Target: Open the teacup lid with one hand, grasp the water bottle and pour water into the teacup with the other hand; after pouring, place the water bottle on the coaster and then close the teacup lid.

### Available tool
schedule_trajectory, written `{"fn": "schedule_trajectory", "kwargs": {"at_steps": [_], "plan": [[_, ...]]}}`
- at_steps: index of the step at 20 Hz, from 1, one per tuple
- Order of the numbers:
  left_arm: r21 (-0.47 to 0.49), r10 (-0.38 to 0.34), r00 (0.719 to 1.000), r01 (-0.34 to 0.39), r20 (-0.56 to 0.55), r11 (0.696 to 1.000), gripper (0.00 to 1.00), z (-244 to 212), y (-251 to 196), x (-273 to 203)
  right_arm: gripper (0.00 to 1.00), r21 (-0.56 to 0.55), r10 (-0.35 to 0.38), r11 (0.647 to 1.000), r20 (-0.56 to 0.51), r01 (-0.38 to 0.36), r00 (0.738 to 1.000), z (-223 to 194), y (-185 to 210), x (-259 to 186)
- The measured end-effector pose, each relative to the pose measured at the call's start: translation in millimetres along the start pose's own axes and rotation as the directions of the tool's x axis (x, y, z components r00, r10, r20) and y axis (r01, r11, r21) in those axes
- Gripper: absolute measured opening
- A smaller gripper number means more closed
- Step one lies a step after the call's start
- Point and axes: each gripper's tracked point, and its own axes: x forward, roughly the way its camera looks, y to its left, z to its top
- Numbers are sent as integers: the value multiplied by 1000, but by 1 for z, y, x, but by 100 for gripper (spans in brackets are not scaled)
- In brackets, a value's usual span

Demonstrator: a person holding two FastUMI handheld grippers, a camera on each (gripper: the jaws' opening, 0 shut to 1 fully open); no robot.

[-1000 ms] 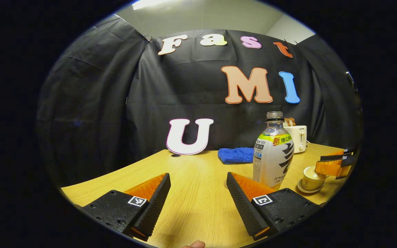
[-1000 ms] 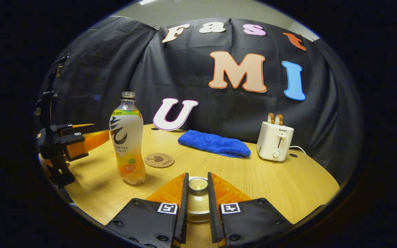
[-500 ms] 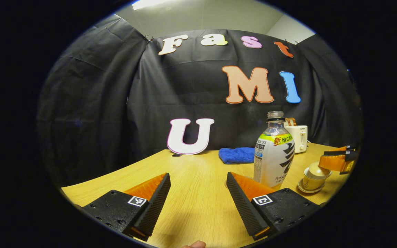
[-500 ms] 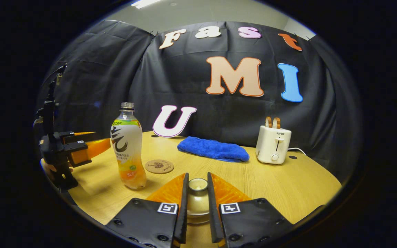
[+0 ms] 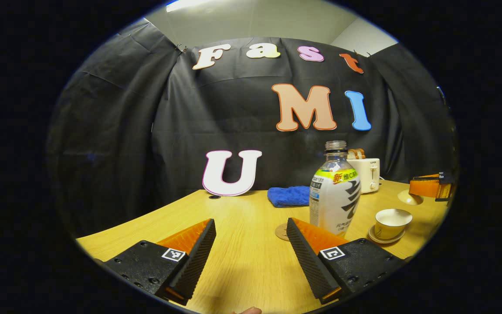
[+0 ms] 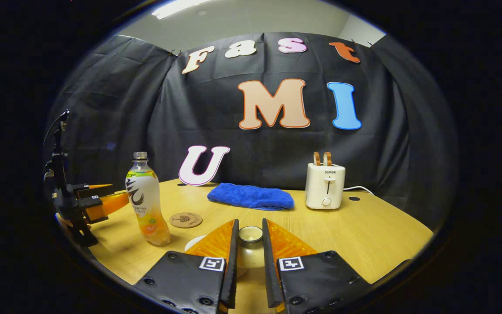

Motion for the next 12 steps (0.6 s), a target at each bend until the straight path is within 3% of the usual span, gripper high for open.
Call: {"fn": "schedule_trajectory", "kwargs": {"at_steps": [12], "plan": [[-25,-196,980,195,-45,980,95,-6,-57,-23,29,25,-93,995,36,92,995,18,-53,-17]]}}
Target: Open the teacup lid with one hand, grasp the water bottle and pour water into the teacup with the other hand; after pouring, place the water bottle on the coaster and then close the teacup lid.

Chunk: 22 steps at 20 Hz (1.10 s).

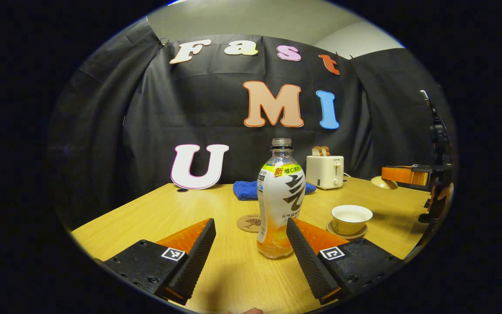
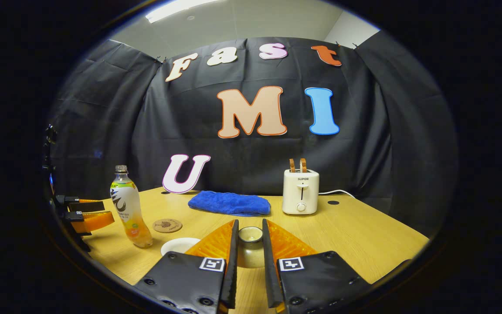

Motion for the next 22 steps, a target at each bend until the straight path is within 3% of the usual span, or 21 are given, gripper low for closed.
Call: {"fn": "schedule_trajectory", "kwargs": {"at_steps": [6,12,19,22], "plan": [[-4,-61,997,61,-47,998,96,-7,-21,13,31,-2,-25,1000,0,25,1000,4,-17,-2],[-6,-74,996,74,-50,997,95,-7,-33,30,31,12,-43,999,14,43,999,11,-30,-5],[-5,-69,996,69,-62,998,82,-9,-36,47,31,15,-53,998,28,53,998,18,-37,-10],[6,-60,997,60,-57,998,80,-7,-34,51,31,10,-58,998,41,57,997,24,-40,-12]]}}
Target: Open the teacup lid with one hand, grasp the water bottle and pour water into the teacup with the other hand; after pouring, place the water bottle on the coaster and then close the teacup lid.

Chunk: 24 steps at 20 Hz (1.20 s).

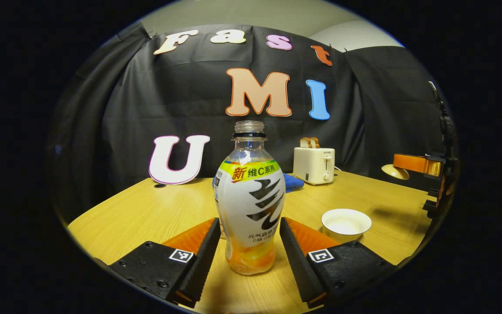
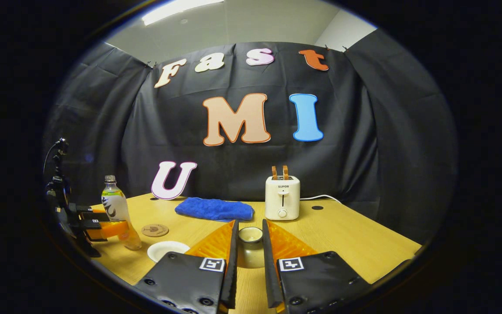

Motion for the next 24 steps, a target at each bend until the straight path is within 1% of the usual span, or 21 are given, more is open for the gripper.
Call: {"fn": "schedule_trajectory", "kwargs": {"at_steps": [1,2,3,4,5,7,8,9,13,15,16,17,19,22,24], "plan": [[5,1,1000,-1,9,1000,73,2,0,2,32,3,-1,1000,3,0,1000,1,0,-1],[8,1,1000,-1,0,1000,69,1,0,2,29,8,0,1000,7,0,1000,3,-1,-2],[11,3,1000,-3,3,1000,67,0,0,4,31,11,-1,1000,7,1,1000,4,-2,-3],[13,4,1000,-4,3,1000,66,1,0,5,29,12,-2,1000,8,2,1000,4,-4,-4],[17,3,1000,-3,-3,1000,63,-1,-1,5,32,14,-2,1000,11,1,1000,6,-4,-4],[50,14,1000,-14,-14,999,58,-3,1,8,31,18,1,1000,12,-1,1000,7,-4,-5],[62,20,1000,-19,-16,998,58,-2,2,7,31,19,3,1000,13,-4,1000,8,-3,-5],[71,17,1000,-15,-18,997,55,0,0,9,32,19,6,1000,13,-6,1000,8,-3,-6],[122,27,999,-22,-41,992,55,-1,2,16,29,23,12,1000,12,-13,1000,10,-3,-5],[161,41,998,-32,-53,986,55,-1,5,18,31,24,11,1000,14,-11,1000,11,-4,-6],[189,50,997,-39,-57,981,55,0,6,19,29,26,9,1000,17,-10,1000,12,-6,-7],[229,60,996,-45,-59,972,55,1,7,19,32,28,9,1000,20,-9,1000,14,-7,-8],[322,82,996,-64,-45,945,55,7,10,21,31,30,8,1000,22,-9,1000,15,-7,-8],[457,105,994,-82,-25,886,55,12,10,22,29,36,12,999,17,-13,1000,13,-7,-9],[525,99,995,-73,-21,848,55,11,5,23,31,30,10,1000,14,-10,1000,12,-7,-8]]}}
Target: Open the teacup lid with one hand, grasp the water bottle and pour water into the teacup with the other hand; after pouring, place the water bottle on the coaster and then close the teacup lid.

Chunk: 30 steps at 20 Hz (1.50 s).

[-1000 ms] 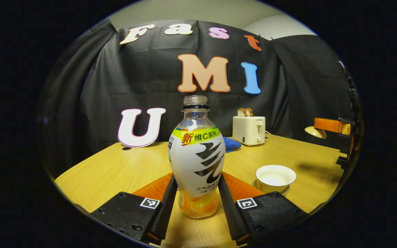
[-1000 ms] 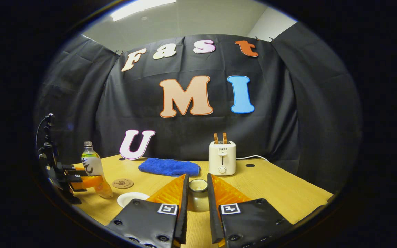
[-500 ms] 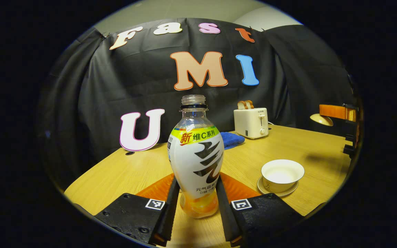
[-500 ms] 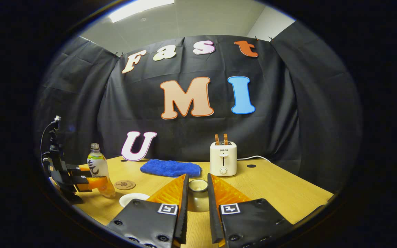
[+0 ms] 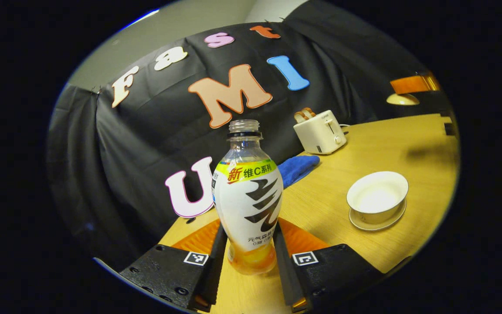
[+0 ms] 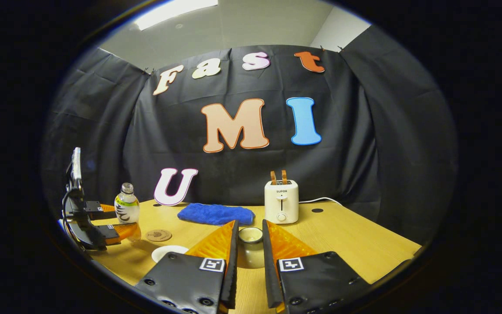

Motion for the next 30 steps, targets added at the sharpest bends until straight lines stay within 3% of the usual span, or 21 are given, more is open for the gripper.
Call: {"fn": "schedule_trajectory", "kwargs": {"at_steps": [6,11,16,20,23,30], "plan": [[216,-35,999,38,-17,976,55,3,-14,4,31,-1,17,1000,-12,-17,1000,-4,6,2],[436,-5,1000,7,-7,900,55,-2,-13,12,31,-4,-1,1000,-9,1,1000,-4,0,1],[536,-38,998,56,-45,842,55,-11,-24,14,32,-1,-6,1000,-11,6,1000,-5,-3,2],[648,-33,998,58,-50,760,54,-7,-21,17,30,3,-6,1000,-8,6,1000,-3,-4,1],[698,-37,997,71,-63,712,54,-7,-20,14,31,3,-13,1000,-3,13,1000,0,-7,0],[819,-40,997,77,-66,568,55,-4,-21,14,31,14,-17,1000,3,17,1000,2,-10,-2]]}}
